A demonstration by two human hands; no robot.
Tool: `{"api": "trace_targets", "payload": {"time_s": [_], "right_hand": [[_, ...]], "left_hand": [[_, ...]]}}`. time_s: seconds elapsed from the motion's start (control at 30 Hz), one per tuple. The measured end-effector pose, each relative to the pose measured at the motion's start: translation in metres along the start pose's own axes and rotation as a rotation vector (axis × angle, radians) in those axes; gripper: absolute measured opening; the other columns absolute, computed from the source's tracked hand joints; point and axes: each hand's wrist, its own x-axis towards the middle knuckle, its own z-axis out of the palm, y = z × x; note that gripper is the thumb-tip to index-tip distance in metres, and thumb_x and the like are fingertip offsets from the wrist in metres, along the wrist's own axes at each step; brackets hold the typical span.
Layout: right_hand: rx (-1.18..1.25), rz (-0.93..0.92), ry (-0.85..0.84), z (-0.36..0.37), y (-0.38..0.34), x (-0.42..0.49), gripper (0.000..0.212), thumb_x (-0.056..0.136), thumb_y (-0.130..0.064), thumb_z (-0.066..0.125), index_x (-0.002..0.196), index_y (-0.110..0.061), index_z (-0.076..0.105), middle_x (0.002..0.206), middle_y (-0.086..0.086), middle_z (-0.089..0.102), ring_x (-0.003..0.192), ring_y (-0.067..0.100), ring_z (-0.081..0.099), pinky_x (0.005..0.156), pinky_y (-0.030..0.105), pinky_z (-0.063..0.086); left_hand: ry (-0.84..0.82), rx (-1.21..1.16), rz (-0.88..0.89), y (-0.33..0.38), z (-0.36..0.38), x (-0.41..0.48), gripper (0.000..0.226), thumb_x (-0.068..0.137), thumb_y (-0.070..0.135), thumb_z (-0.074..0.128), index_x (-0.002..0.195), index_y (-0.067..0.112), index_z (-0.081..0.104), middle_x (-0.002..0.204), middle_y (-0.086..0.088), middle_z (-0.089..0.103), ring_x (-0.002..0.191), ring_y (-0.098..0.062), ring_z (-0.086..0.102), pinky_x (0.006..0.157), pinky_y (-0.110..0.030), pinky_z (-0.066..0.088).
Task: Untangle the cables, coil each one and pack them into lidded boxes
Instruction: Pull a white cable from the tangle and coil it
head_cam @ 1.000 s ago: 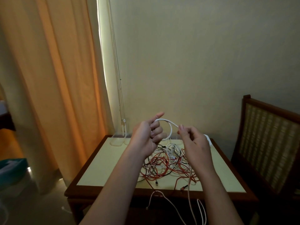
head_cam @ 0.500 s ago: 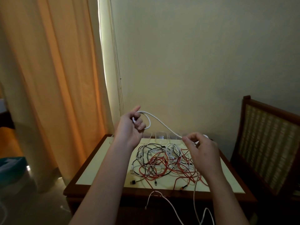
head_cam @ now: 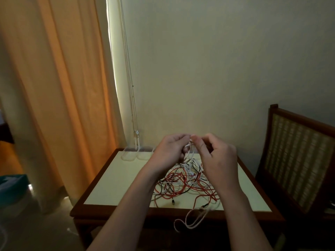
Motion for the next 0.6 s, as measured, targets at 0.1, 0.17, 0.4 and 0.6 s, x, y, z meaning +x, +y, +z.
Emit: {"api": "trace_targets", "payload": {"time_s": [0.1, 0.17, 0.4, 0.6], "right_hand": [[0.039, 0.107, 0.012, 0.001, -0.001, 0.002, 0.033, 0.099, -0.049, 0.055, 0.088, -0.019, 0.059, 0.080, -0.008, 0.060, 0.071, 0.005, 0.055, 0.058, 0.020, 0.040], [0.034, 0.157, -0.038, 0.001, -0.001, 0.001, 0.034, 0.102, -0.051, 0.046, 0.092, -0.022, 0.061, 0.086, -0.007, 0.060, 0.076, 0.002, 0.055, 0.061, 0.019, 0.039], [0.211, 0.295, -0.202, 0.006, -0.009, -0.004, 0.045, 0.106, -0.047, 0.032, 0.081, -0.022, 0.058, 0.060, -0.007, 0.047, 0.052, 0.003, 0.042, 0.053, 0.023, 0.032], [0.229, 0.285, -0.100, 0.011, -0.008, -0.003, 0.035, 0.107, -0.047, 0.033, 0.106, -0.037, 0.067, 0.056, -0.008, 0.044, 0.051, 0.005, 0.042, 0.049, 0.025, 0.031]], "left_hand": [[-0.041, -0.242, -0.047, 0.008, -0.001, -0.001, 0.026, 0.104, 0.024, 0.050, 0.107, 0.008, 0.070, 0.058, 0.007, 0.029, 0.049, -0.006, 0.021, 0.047, -0.021, 0.015], [-0.084, -0.363, -0.062, 0.012, -0.002, -0.003, 0.033, 0.103, 0.028, 0.051, 0.118, 0.004, 0.067, 0.059, 0.007, 0.020, 0.048, -0.005, 0.015, 0.044, -0.020, 0.012], [-0.130, -0.554, -0.109, 0.010, 0.002, -0.001, 0.035, 0.105, 0.022, 0.043, 0.123, -0.002, 0.060, 0.057, 0.006, 0.022, 0.042, -0.003, 0.015, 0.040, -0.017, 0.013], [-0.100, -0.524, -0.081, 0.006, 0.013, -0.002, 0.029, 0.103, 0.028, 0.048, 0.117, 0.006, 0.062, 0.058, 0.007, 0.027, 0.044, -0.004, 0.023, 0.042, -0.017, 0.022]]}}
